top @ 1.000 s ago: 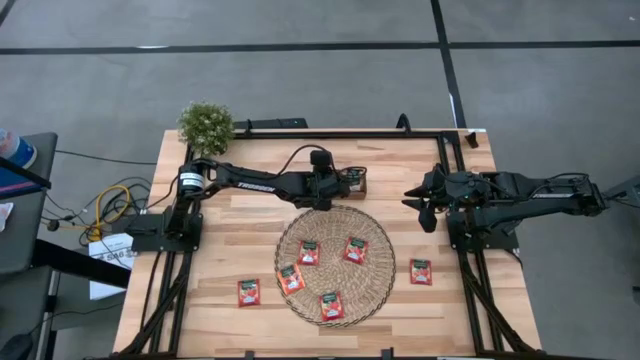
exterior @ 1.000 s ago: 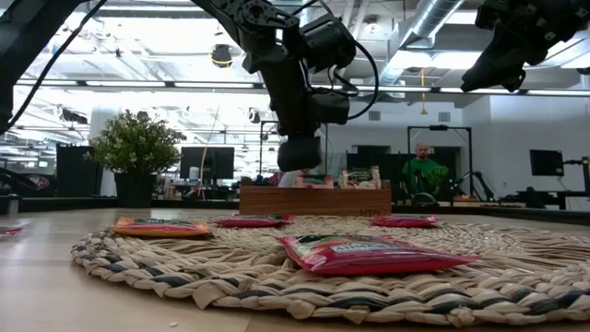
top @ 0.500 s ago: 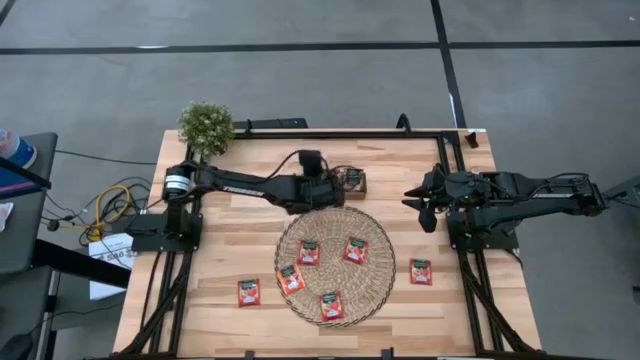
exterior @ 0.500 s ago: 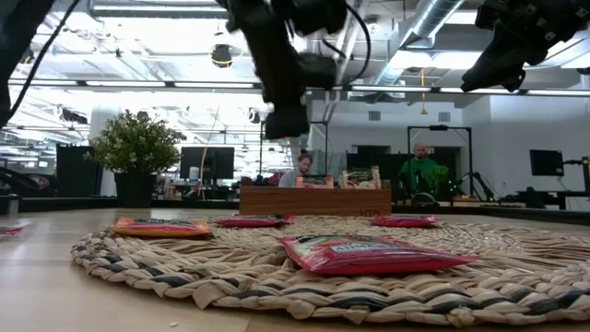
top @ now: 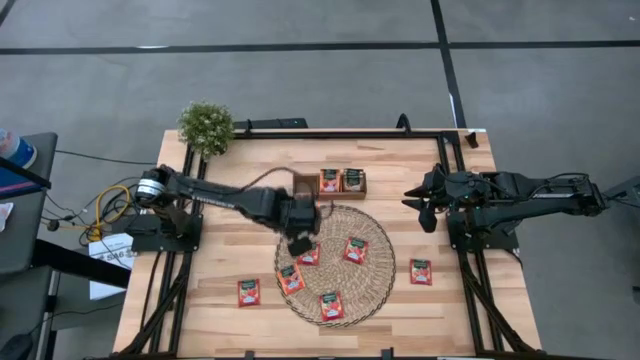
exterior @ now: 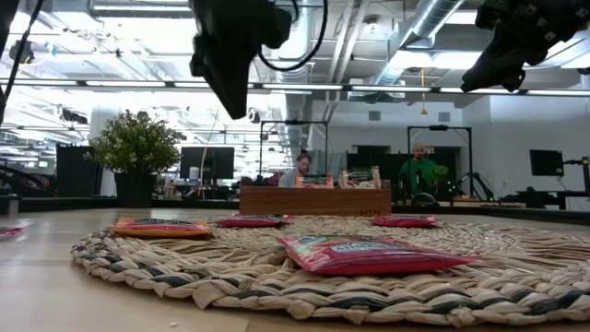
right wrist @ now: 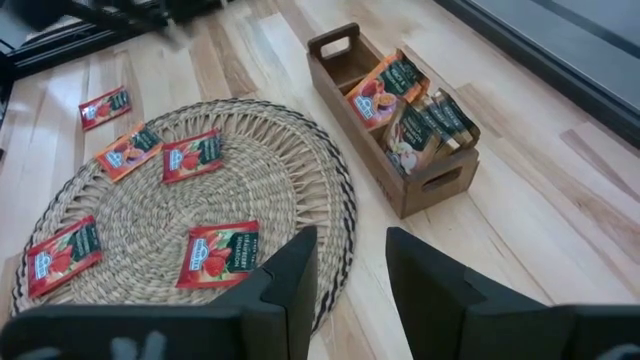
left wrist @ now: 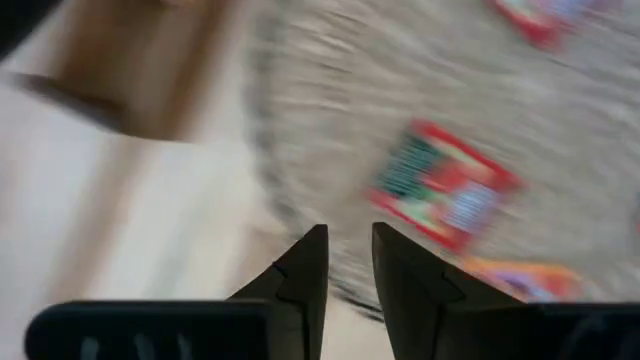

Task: Pick & Place Tea
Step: Put the orange tea bag into the wooden organizer

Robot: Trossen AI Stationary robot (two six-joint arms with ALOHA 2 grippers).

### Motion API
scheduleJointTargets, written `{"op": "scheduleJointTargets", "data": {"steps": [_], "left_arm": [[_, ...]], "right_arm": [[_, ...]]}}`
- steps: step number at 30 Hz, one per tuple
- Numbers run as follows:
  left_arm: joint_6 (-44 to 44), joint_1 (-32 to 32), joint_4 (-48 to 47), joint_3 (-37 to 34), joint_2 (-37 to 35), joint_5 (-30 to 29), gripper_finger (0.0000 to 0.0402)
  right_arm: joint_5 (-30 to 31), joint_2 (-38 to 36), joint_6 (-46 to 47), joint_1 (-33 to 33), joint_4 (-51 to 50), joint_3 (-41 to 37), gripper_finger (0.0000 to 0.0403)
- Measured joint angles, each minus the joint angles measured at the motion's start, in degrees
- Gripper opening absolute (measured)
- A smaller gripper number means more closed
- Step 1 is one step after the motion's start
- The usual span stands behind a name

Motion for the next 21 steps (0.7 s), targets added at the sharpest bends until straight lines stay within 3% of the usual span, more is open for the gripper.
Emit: {"op": "scheduleJointTargets", "data": {"steps": [3,12,21], "left_arm": [[-2.57,-3.57,0.88,-1.22,0.54,3.53,0.0074],[-17.33,-10.83,3.47,-3.95,0.88,3.78,0.0074],[-20.51,-13.05,7.17,-3.99,1.63,6.14,0.0082]], "right_arm": [[0.00,-0.01,0.00,0.00,0.00,0.00,0.0113],[0.00,-0.01,-0.56,0.00,-0.22,0.00,0.0113],[0.00,-0.02,-0.90,0.00,-0.40,0.00,0.0113]]}}
